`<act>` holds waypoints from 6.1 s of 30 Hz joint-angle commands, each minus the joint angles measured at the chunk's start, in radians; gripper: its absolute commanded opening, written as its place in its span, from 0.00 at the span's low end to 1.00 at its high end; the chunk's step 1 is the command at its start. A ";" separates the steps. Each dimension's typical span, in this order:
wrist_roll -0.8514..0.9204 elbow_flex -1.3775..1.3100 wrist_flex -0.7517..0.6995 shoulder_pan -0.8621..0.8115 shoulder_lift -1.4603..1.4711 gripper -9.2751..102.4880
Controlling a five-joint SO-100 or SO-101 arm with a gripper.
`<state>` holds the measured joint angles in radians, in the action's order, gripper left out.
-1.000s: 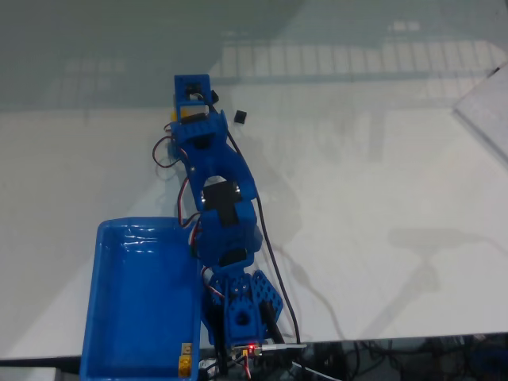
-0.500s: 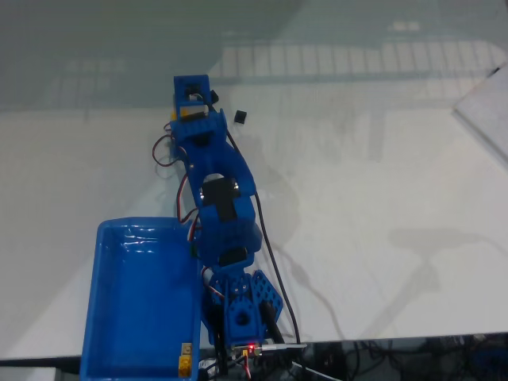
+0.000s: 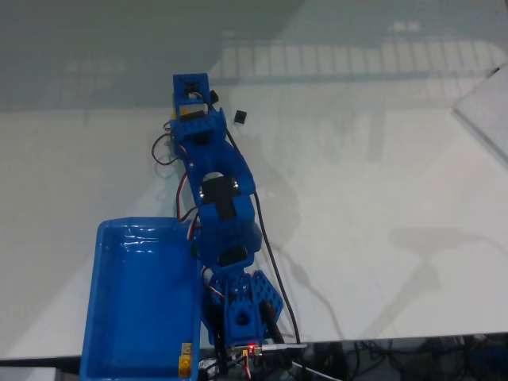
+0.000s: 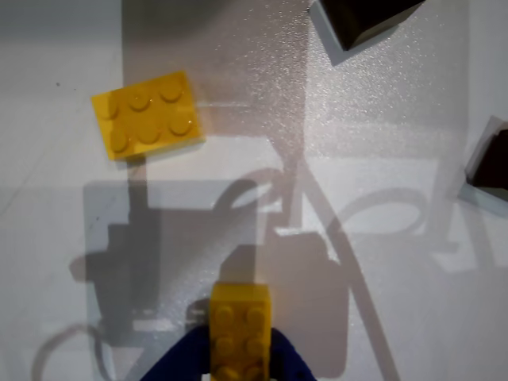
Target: Pick up all the lego then put into the bin
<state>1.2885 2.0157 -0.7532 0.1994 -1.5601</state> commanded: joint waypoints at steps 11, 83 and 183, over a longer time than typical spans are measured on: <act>-0.130 0.101 -0.149 0.216 -0.698 0.08; 0.327 -0.123 0.394 -0.066 0.064 0.35; -0.276 0.057 -1.043 1.365 -1.193 0.25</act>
<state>1.0094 2.0770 -1.7886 1.4880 -2.7474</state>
